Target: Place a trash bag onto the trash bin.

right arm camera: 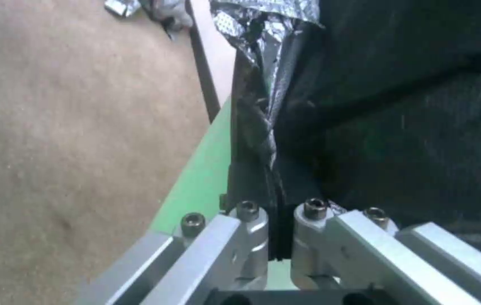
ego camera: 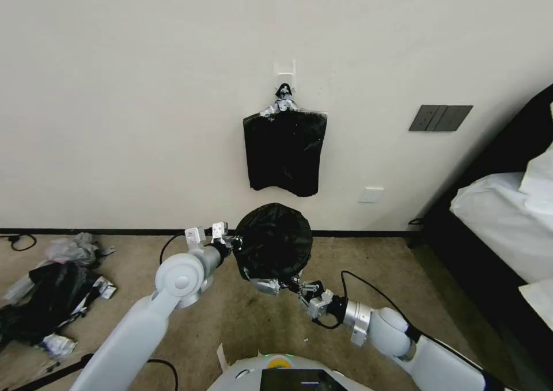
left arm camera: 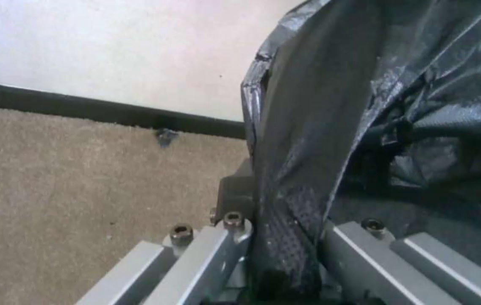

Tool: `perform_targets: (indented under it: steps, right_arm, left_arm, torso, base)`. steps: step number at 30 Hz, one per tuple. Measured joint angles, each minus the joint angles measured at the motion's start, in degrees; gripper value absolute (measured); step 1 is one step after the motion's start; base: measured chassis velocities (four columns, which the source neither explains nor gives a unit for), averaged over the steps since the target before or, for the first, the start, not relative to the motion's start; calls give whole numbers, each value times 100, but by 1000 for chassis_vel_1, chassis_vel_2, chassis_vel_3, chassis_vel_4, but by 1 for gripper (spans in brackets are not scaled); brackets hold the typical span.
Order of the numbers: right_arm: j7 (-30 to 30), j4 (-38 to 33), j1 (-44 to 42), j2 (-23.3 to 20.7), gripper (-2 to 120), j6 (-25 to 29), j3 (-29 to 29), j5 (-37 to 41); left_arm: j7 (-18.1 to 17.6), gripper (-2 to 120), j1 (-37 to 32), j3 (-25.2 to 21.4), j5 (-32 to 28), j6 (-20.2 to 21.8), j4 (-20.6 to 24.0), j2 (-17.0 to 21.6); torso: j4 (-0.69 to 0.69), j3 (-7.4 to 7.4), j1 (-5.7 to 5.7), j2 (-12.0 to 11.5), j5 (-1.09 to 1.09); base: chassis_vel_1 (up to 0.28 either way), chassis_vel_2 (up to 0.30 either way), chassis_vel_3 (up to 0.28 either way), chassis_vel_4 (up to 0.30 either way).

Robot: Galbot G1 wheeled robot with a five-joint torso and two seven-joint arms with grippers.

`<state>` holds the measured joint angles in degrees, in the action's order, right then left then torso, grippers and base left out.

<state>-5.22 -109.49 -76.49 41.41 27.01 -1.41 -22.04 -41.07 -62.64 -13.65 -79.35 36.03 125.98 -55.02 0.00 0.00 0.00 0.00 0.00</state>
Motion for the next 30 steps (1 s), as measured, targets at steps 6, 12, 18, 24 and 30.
perform_targets:
  steps: [6, 12, 18, 24, 30]
  right_arm:
    - [9, 387, 69, 230, 0, -52, 47, 39]
    - [0, 588, 82, 289, 0, -30, 45, 91]
    - [-204, 705, 23, 350, 0, 35, 60, 69]
    - [-251, 831, 19, 417, 0, 34, 68, 61]
    - [-251, 840, -64, 438, 0, 28, 72, 69]
  left_arm:
    - [-78, 1, -98, 14, -48, 38, 62, -28]
    - [-118, 1, -135, 29, -83, 72, 113, -35]
    - [-175, 1, -167, 81, -105, 92, 148, -60]
    - [-185, 1, -222, 79, -107, 99, 176, -79]
    - [-185, 1, -252, 62, -104, 94, 140, -139]
  torso:
    - [0, 0, 0, 0, 0]
    - [0, 0, 0, 0, 0]
    - [0, 0, 0, 0, 0]
    - [0, 0, 0, 0, 0]
    - [0, 0, 0, 0, 0]
  base:
    - [0, 0, 0, 0]
    - [0, 0, 0, 0]
    - [0, 0, 0, 0]
    - [0, 0, 0, 0]
    - [0, 0, 0, 0]
